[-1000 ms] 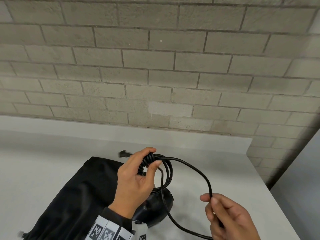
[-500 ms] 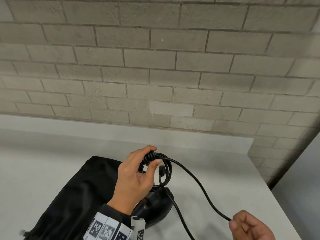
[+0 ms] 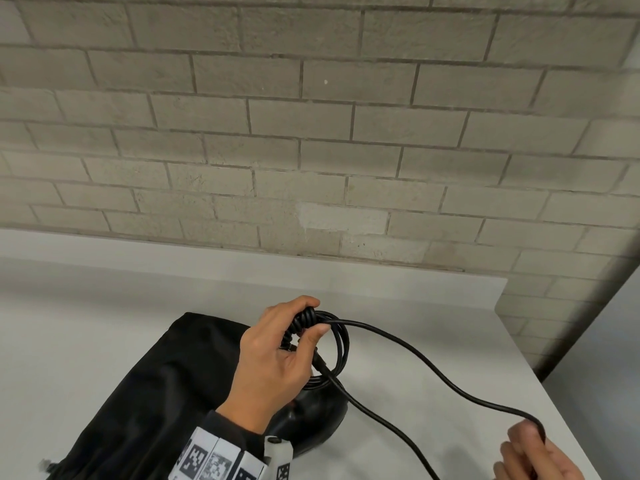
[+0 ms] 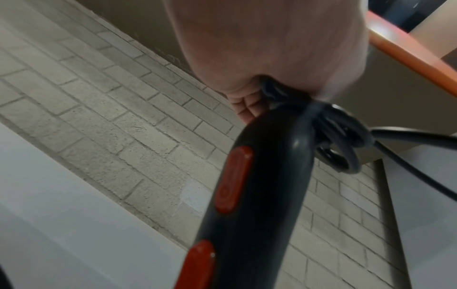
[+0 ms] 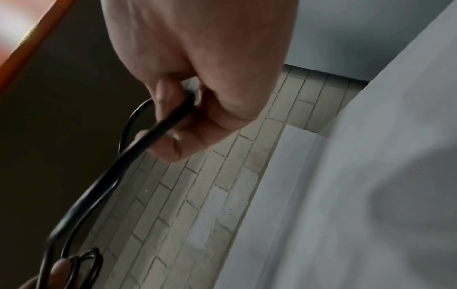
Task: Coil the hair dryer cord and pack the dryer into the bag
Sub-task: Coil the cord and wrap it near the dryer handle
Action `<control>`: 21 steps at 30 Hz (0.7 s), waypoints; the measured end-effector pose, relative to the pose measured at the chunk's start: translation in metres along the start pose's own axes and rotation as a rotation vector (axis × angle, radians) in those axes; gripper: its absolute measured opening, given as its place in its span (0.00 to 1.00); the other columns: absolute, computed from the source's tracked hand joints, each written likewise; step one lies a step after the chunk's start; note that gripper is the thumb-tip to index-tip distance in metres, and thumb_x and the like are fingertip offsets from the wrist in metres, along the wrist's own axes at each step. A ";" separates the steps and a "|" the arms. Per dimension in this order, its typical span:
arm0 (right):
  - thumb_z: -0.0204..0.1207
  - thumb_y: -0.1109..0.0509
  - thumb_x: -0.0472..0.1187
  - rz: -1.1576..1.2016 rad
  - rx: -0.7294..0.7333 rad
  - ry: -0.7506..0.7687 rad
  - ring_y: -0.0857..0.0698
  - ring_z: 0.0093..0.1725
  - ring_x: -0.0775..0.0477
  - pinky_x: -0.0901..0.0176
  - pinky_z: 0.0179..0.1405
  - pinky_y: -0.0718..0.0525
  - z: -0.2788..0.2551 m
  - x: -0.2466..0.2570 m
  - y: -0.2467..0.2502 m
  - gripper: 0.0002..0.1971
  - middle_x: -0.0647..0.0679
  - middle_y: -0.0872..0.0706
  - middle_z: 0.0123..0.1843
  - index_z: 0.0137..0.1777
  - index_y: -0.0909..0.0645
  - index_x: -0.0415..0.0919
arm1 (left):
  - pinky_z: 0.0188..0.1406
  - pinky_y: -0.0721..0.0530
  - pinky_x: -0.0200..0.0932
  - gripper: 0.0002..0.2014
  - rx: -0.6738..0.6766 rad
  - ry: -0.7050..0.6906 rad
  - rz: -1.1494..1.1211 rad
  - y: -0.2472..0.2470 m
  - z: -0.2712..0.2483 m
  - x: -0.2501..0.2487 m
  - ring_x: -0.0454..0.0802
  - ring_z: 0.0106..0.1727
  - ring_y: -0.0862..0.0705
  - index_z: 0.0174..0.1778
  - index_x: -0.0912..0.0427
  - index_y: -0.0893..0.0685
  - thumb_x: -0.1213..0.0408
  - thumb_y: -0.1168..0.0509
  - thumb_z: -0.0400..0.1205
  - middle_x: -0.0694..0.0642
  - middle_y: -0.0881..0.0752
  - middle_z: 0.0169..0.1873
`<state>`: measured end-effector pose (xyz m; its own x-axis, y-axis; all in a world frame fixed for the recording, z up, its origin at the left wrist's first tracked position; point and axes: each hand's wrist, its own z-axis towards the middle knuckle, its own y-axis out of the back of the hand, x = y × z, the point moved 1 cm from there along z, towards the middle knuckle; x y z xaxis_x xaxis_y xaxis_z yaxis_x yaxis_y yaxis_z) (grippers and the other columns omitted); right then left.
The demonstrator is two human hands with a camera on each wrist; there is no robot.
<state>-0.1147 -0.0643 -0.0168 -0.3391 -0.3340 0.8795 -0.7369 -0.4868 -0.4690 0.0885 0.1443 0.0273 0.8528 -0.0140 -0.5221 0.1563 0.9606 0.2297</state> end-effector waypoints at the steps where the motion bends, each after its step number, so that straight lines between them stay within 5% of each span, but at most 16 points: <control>1: 0.71 0.37 0.50 -0.016 -0.010 -0.021 0.43 0.13 0.55 0.70 0.13 0.43 -0.002 0.004 0.000 0.15 0.52 0.43 0.18 0.32 0.36 0.42 | 0.45 0.13 0.40 0.14 0.012 -0.002 -0.008 -0.001 -0.001 -0.002 0.46 0.46 0.12 0.61 0.55 0.16 0.55 0.30 0.81 0.46 0.12 0.46; 5: 0.61 0.29 0.51 0.054 -0.005 -0.198 0.43 0.10 0.56 0.68 0.09 0.42 0.003 0.018 0.013 0.20 0.50 0.42 0.14 0.28 0.34 0.37 | 0.44 0.13 0.41 0.13 0.020 -0.003 -0.019 -0.003 -0.001 -0.005 0.43 0.45 0.12 0.59 0.56 0.15 0.58 0.29 0.80 0.48 0.12 0.46; 8: 0.75 0.31 0.30 -0.116 -0.068 -0.047 0.36 0.09 0.51 0.66 0.08 0.35 0.006 0.008 0.014 0.12 0.45 0.31 0.15 0.34 0.29 0.38 | 0.41 0.11 0.42 0.14 0.002 0.015 -0.025 -0.001 0.000 -0.003 0.42 0.42 0.11 0.59 0.60 0.14 0.58 0.29 0.80 0.48 0.12 0.46; 9: 0.75 0.32 0.21 -0.267 -0.122 0.042 0.28 0.11 0.51 0.62 0.09 0.27 0.006 0.002 0.011 0.15 0.41 0.23 0.23 0.37 0.28 0.42 | 0.40 0.11 0.43 0.15 -0.006 0.020 -0.024 0.000 0.000 -0.003 0.42 0.41 0.11 0.59 0.61 0.14 0.58 0.29 0.80 0.48 0.12 0.46; 11: 0.64 0.25 0.14 -0.470 -0.201 0.250 0.17 0.26 0.64 0.76 0.25 0.19 0.003 -0.007 0.002 0.30 0.38 0.16 0.46 0.44 0.27 0.53 | 0.40 0.11 0.43 0.15 -0.017 0.015 -0.011 0.000 0.001 -0.003 0.43 0.42 0.11 0.58 0.62 0.14 0.58 0.29 0.80 0.49 0.12 0.46; 12: 0.57 0.21 0.18 -0.521 -0.207 0.377 0.18 0.33 0.69 0.80 0.33 0.20 0.000 -0.010 -0.005 0.35 0.46 0.17 0.52 0.47 0.27 0.59 | 0.41 0.11 0.42 0.15 -0.017 0.011 -0.006 -0.001 0.001 -0.003 0.43 0.42 0.12 0.58 0.62 0.13 0.58 0.29 0.79 0.49 0.12 0.46; 14: 0.54 0.24 0.36 -0.561 -0.127 0.631 0.20 0.37 0.65 0.75 0.39 0.21 -0.016 -0.008 -0.029 0.29 0.65 0.18 0.48 0.48 0.26 0.68 | 0.43 0.13 0.39 0.15 -0.013 0.006 0.001 -0.003 0.000 -0.005 0.43 0.42 0.12 0.58 0.62 0.13 0.58 0.29 0.79 0.49 0.12 0.45; 16: 0.58 0.30 0.46 -0.646 0.070 0.756 0.21 0.35 0.60 0.72 0.37 0.23 -0.038 -0.017 -0.055 0.14 0.64 0.17 0.41 0.44 0.22 0.62 | 0.43 0.13 0.38 0.15 -0.010 0.012 -0.005 -0.004 0.000 -0.006 0.43 0.42 0.12 0.58 0.62 0.13 0.58 0.29 0.79 0.49 0.12 0.45; 18: 0.62 0.30 0.50 -0.768 0.261 0.690 0.17 0.39 0.61 0.77 0.41 0.24 -0.054 -0.032 -0.076 0.09 0.61 0.14 0.40 0.43 0.20 0.59 | 0.43 0.12 0.38 0.15 -0.013 0.016 -0.006 -0.004 0.000 -0.006 0.43 0.42 0.12 0.58 0.63 0.13 0.58 0.29 0.79 0.49 0.11 0.46; 21: 0.67 0.24 0.53 -0.742 0.573 0.322 0.12 0.46 0.62 0.75 0.50 0.20 -0.061 -0.053 -0.094 0.14 0.62 0.10 0.46 0.53 0.17 0.64 | 0.42 0.12 0.39 0.15 -0.024 0.024 -0.004 -0.003 -0.001 -0.006 0.42 0.41 0.11 0.57 0.62 0.13 0.58 0.29 0.79 0.49 0.11 0.46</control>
<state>-0.0635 0.0486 -0.0143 -0.1112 0.4073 0.9065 -0.4617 -0.8289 0.3158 0.0824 0.1413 0.0291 0.8401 -0.0119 -0.5423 0.1476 0.9671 0.2074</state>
